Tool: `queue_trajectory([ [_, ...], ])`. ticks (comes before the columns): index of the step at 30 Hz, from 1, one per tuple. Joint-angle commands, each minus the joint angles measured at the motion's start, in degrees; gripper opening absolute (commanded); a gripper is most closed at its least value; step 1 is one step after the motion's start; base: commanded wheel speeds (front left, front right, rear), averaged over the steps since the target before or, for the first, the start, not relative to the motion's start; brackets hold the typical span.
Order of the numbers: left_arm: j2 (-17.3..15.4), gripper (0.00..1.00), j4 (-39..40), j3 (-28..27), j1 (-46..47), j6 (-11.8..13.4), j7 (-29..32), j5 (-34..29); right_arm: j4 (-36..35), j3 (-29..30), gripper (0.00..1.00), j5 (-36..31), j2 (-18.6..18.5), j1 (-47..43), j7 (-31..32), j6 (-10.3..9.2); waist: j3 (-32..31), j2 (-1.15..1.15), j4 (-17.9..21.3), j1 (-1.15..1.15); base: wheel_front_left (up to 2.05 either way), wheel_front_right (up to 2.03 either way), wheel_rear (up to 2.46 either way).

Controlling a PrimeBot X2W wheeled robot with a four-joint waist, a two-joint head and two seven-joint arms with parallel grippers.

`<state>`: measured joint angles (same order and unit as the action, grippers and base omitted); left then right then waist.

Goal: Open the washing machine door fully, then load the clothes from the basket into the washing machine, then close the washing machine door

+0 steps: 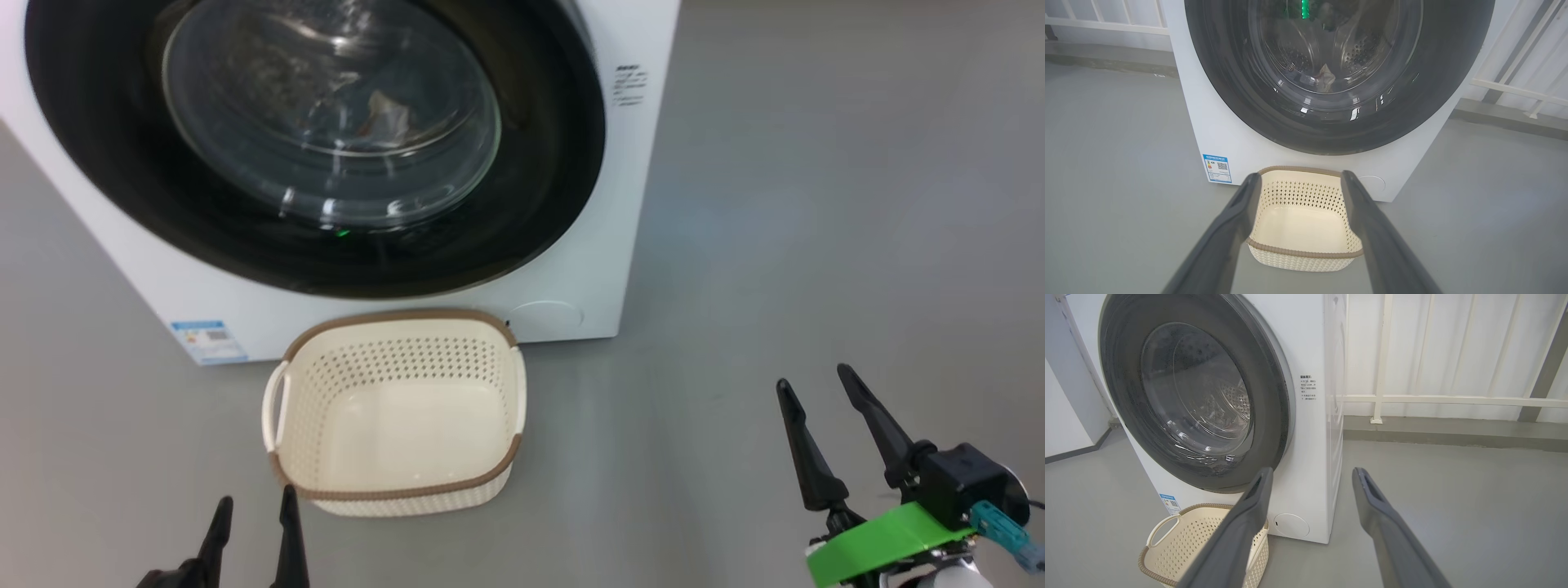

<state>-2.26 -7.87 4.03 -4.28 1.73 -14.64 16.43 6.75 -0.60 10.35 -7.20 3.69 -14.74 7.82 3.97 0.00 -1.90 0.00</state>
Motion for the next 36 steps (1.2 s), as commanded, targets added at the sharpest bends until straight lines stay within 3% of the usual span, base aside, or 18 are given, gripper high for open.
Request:
queue_trajectory([
  [1, -0.6, 1.0, 0.9, -2.1, 0.5, -0.1, -0.4, -0.3, -1.8, -0.9, 1.0, -0.3, -0.1, 0.1, -0.3, -0.33, -2.6, 0.0, 3.0, 0.0, 0.0, 0.0, 0.0],
  [22, -0.6, 1.0, -0.3, -4.9, -0.5, -1.6, -0.4, -1.0, -2.9, 3.7, 1.0, -1.6, 2.6, -3.3, -0.3, -0.33, -2.9, 0.0, 5.9, 0.0, 0.0, 0.0, 0.0],
  [23, 0.0, 0.0, -1.7, -2.9, -1.5, -1.5, 0.0, -0.6, -1.5, 5.0, 0.0, -1.2, 3.0, -3.9, 0.0, 0.0, -2.9, 0.0, 6.0, 0.0, 0.0, 0.0, 0.0],
  [28, 1.0, 0.0, -5.0, -2.5, -2.0, -1.5, 0.1, -0.5, 2.4, 4.9, 0.0, -1.1, 3.7, -4.3, 0.1, 0.01, -3.0, 0.0, 6.0, 0.0, 0.0, 0.0, 0.0],
  [36, 1.0, 0.0, -5.3, -3.0, -1.3, -2.0, 1.4, 4.2, 2.8, 5.0, 0.0, 4.0, 3.8, -4.1, 1.3, -0.01, -3.2, 0.0, 5.7, -0.12, 0.0, 0.0, 0.0],
])
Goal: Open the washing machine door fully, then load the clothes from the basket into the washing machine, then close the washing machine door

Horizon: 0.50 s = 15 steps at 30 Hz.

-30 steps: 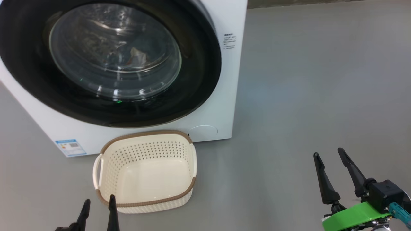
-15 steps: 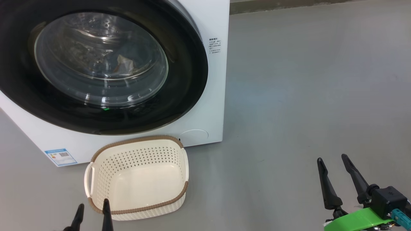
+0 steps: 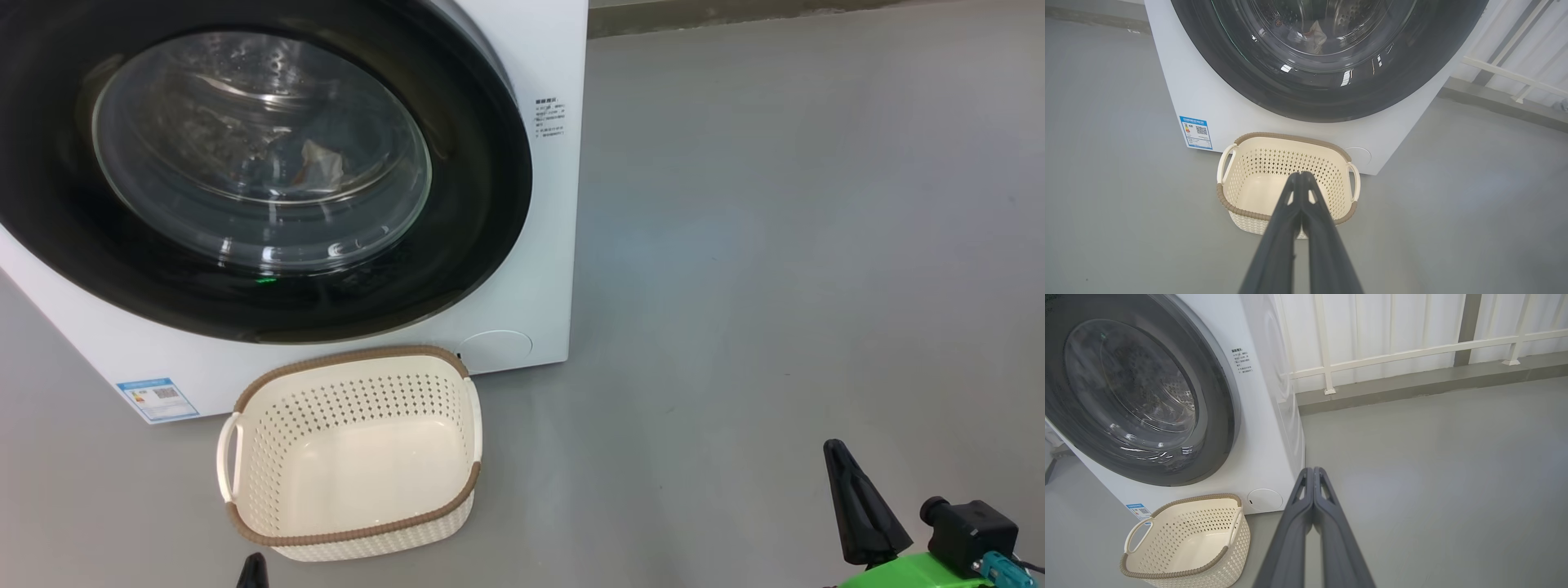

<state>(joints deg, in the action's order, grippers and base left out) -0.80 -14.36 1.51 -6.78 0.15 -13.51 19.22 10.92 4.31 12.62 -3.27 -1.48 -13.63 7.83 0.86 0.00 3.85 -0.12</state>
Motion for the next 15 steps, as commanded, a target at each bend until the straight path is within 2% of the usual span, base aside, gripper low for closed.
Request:
queue_trajectory([
  [1, -0.5, 0.0, 1.1, -0.6, 1.3, -0.5, 0.4, 2.0, -1.3, 0.1, 0.0, 2.5, -0.2, 1.1, 0.4, -0.02, 0.0, 0.0, -0.1, 0.04, 0.0, 0.0, 0.0],
  [5, -0.5, 0.0, 1.1, -0.7, 1.6, -0.6, 0.9, 3.8, -1.1, 0.1, 0.0, 4.5, -0.2, 1.4, 0.9, -0.03, 0.1, 0.0, -0.2, 0.11, 0.0, 0.0, 0.0],
  [15, -0.7, 0.0, 1.0, -1.4, 2.7, -1.3, 2.6, 9.9, -0.7, 0.2, 0.0, 11.1, -0.2, 2.0, 2.5, -0.06, 0.0, 0.0, -0.5, 0.12, 0.0, 0.0, 0.0],
])
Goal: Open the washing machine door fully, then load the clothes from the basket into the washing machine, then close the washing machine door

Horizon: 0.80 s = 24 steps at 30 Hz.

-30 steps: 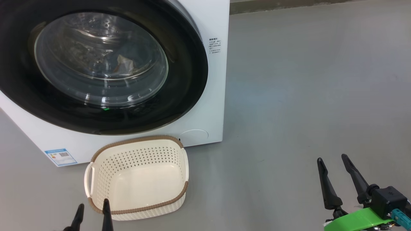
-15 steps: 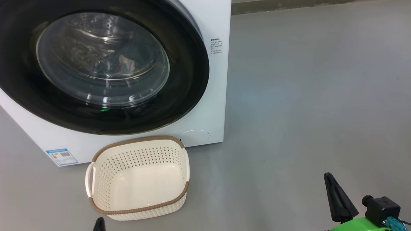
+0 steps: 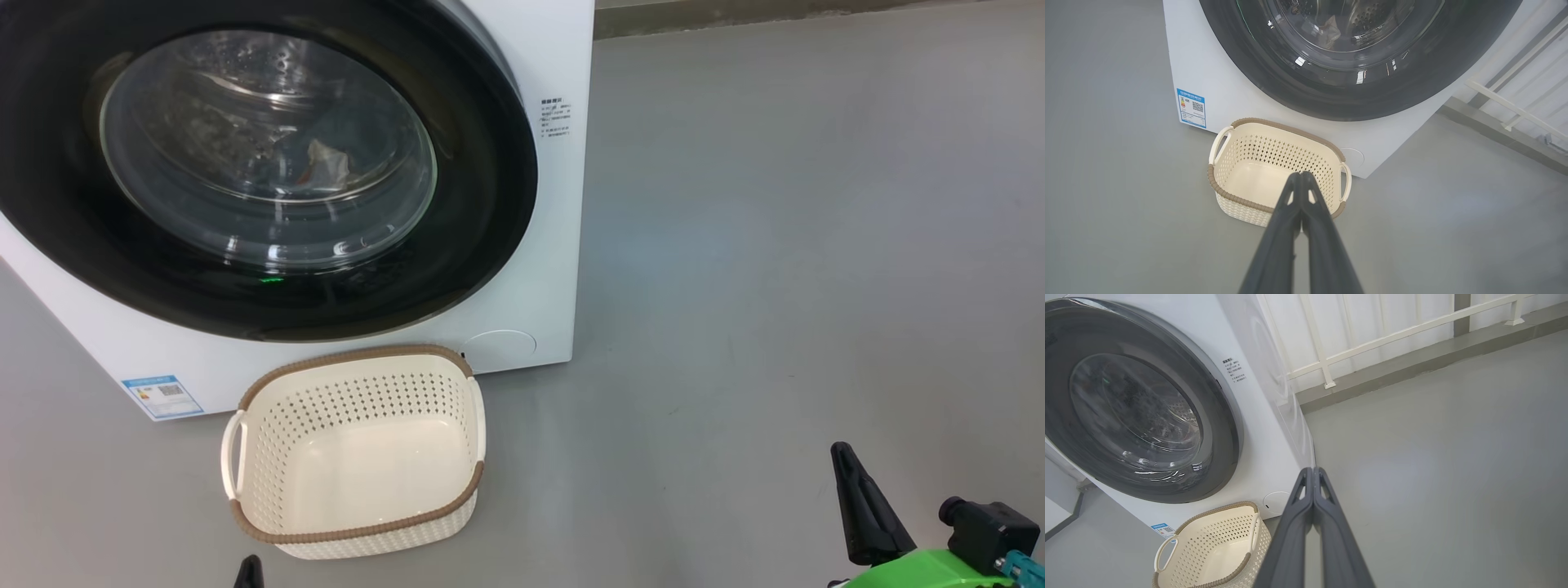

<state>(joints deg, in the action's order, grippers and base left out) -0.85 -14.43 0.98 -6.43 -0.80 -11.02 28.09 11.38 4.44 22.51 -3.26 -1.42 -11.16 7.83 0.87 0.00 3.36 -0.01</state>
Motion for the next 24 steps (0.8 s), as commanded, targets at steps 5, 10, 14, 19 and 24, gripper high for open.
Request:
queue_trajectory([
  [5, -0.7, 0.0, 1.1, -1.2, 2.8, -0.6, 0.9, 4.1, -1.0, 0.2, 0.0, 4.6, -0.2, 2.2, 0.9, -0.07, 0.0, 0.0, -0.2, 0.01, 0.0, 0.0, 0.0],
  [10, -0.8, 0.0, 1.0, -1.5, 3.3, -0.9, 1.8, 7.2, -0.8, 0.2, 0.0, 7.9, -0.2, 2.4, 1.7, -0.09, -0.1, 0.0, -0.3, 0.01, 0.0, 0.0, 0.0],
  [14, -0.8, 0.0, 1.0, -1.7, 3.7, -1.2, 2.4, 9.6, -0.7, 0.3, 0.0, 10.6, -0.2, 2.7, 2.4, -0.1, -0.1, 0.0, -0.5, 0.01, 0.0, 0.0, 0.0],
  [19, -0.9, 0.0, 1.0, -2.1, 4.2, -1.5, 3.3, 12.6, -0.5, 0.4, 0.0, 13.9, -0.2, 2.9, 3.2, -0.11, -0.1, 0.0, -0.6, 0.01, 0.0, 0.0, 0.0],
  [24, -0.9, 0.0, 0.9, -2.4, 4.7, -1.8, 4.1, 15.7, -0.3, 0.4, 0.0, 17.2, -0.1, 3.2, 4.1, -0.12, -0.2, 0.0, -0.8, 0.01, 0.0, 0.0, 0.0],
])
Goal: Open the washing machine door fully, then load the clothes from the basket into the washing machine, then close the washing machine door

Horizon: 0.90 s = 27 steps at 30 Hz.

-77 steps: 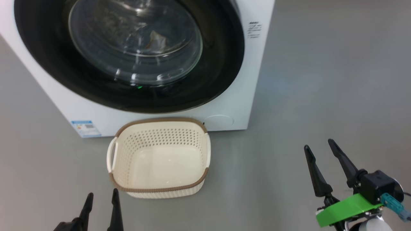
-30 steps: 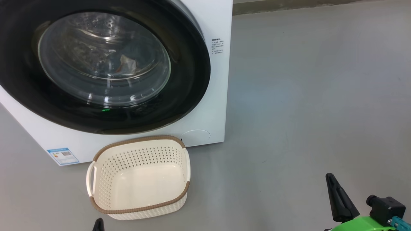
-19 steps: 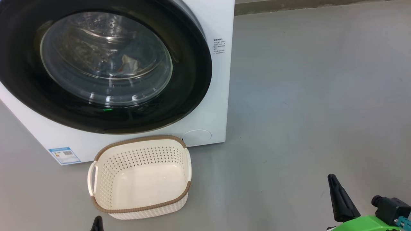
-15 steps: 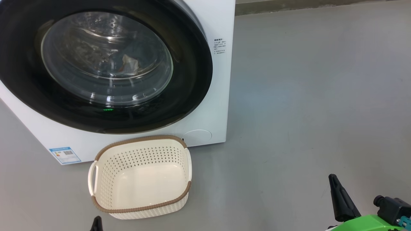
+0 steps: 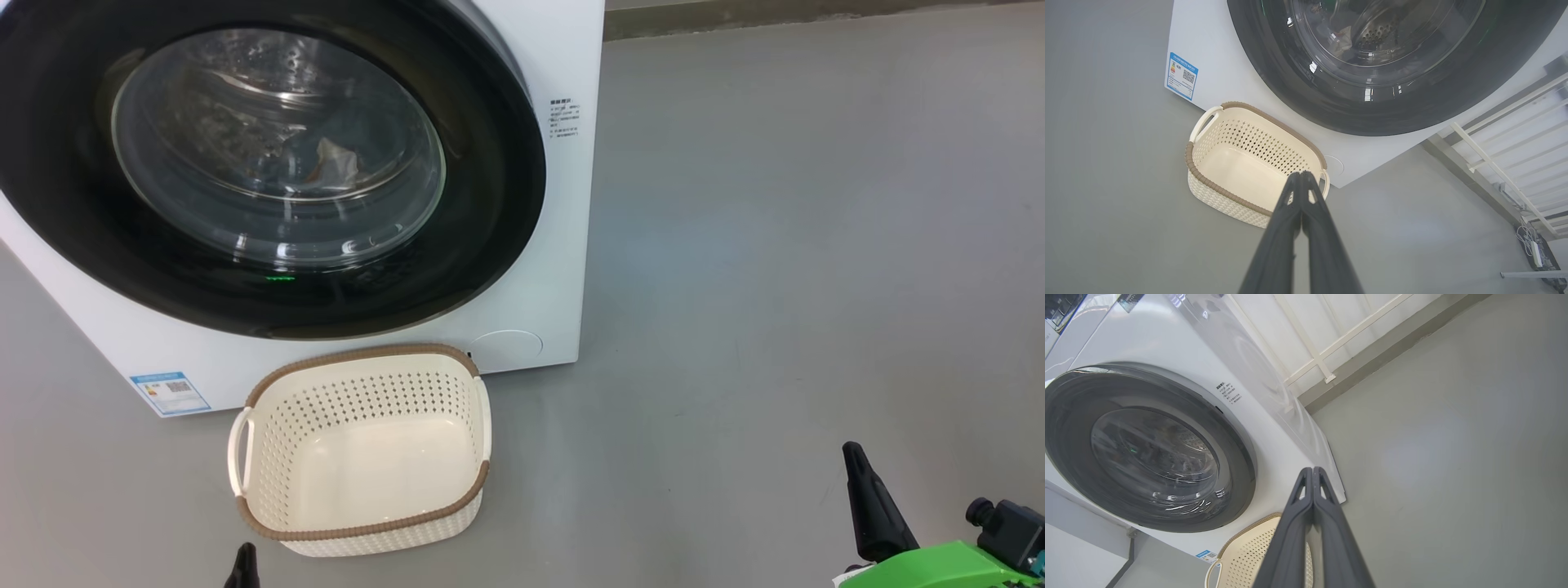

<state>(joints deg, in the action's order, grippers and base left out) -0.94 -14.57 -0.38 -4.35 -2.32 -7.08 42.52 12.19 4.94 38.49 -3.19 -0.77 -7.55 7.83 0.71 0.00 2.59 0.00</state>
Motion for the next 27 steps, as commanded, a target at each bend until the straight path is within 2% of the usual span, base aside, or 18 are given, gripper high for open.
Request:
queue_trajectory([
  [1, -0.9, 0.0, 1.1, -1.1, 2.7, -0.3, 0.4, 1.9, -1.1, 0.0, 0.0, 1.9, -0.2, 2.6, 0.6, -0.13, 0.0, 0.0, -0.1, 0.0, 0.0, 0.0, 0.0],
  [27, -1.2, 0.0, 0.9, -2.8, 5.3, -1.9, 4.7, 17.7, -0.1, 0.4, 0.0, 19.1, -0.1, 4.1, 5.0, -0.2, -0.2, 0.0, -0.9, 0.0, 0.0, 0.0, 0.0],
])
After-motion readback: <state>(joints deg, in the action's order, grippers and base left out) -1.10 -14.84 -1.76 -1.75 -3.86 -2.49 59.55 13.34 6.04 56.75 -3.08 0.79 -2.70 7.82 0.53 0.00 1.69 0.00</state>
